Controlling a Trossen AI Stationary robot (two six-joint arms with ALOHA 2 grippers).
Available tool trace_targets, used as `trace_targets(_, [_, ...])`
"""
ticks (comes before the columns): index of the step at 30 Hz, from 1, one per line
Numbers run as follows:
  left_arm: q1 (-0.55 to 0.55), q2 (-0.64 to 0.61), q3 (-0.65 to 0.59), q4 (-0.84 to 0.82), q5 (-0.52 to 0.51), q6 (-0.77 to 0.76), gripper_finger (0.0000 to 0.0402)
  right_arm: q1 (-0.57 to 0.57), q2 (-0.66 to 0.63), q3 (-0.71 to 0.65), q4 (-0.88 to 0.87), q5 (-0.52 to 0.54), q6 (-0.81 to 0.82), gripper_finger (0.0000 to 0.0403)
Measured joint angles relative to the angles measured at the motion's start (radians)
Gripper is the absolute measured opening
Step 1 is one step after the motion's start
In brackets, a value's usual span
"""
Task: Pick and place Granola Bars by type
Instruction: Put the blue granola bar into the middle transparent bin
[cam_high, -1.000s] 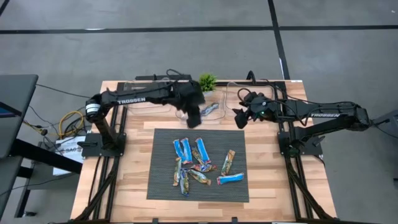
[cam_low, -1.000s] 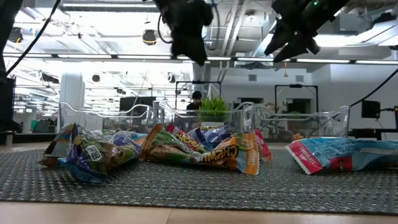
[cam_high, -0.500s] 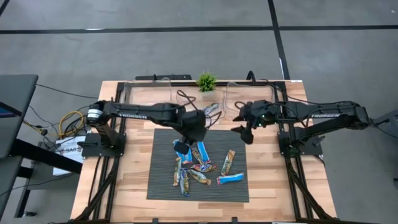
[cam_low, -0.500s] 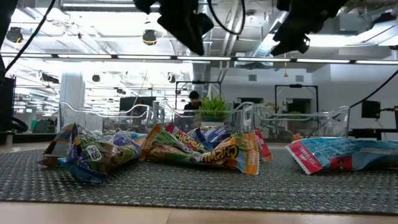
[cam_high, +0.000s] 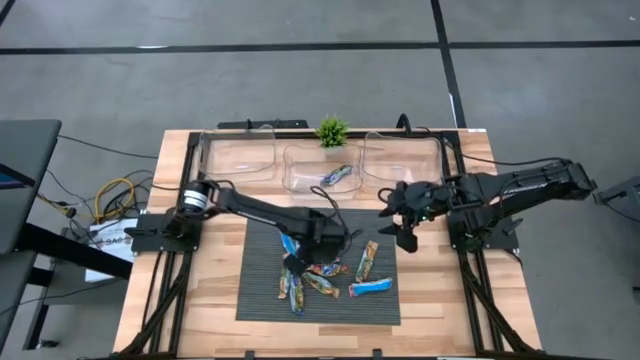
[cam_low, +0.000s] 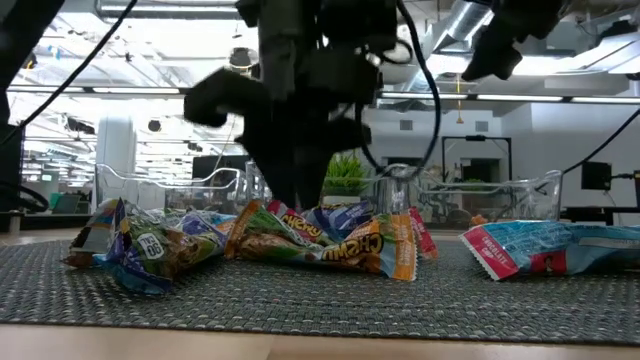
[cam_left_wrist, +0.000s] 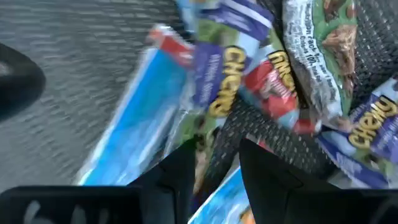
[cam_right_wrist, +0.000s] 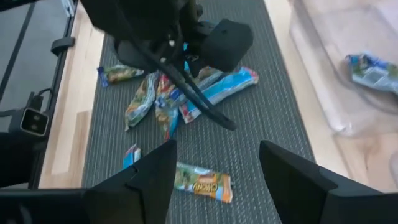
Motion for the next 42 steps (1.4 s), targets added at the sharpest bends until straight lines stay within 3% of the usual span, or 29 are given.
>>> trace_targets(11, [-0.025, 0.042, 0.006, 0.162, -0.155, -0.058, 0.0115, 0.032, 0.0, 0.0, -0.028, 0.0, 0.051, 0.0223])
trace_targets(15, [-0.027, 0.039, 0.007, 0.176, -0.155, -0.083, 0.0089, 0.032, 0.0, 0.0, -0.028, 0.0, 0.061, 0.0223])
trace_targets(21, [-0.028, 0.041, 0.007, 0.166, -0.111, -0.113, 0.001, 0.032, 0.0, 0.0, -0.027, 0.0, 0.062, 0.0223])
trace_targets(28, [-0.028, 0.037, 0.007, 0.158, -0.105, -0.197, 0.0002, 0.032, 0.0, 0.0, -0.025, 0.0, 0.062, 0.0223])
trace_targets(36, [0.019, -0.06, 0.007, 0.116, -0.134, -0.388, 0.0, 0.032, 0.0, 0.027, -0.028, 0.005, 0.061, 0.0223])
trace_targets(42, [0.086, -0.187, 0.007, 0.119, -0.244, -0.493, 0.0, 0.032, 0.0, 0.084, -0.032, 0.163, 0.034, 0.0223])
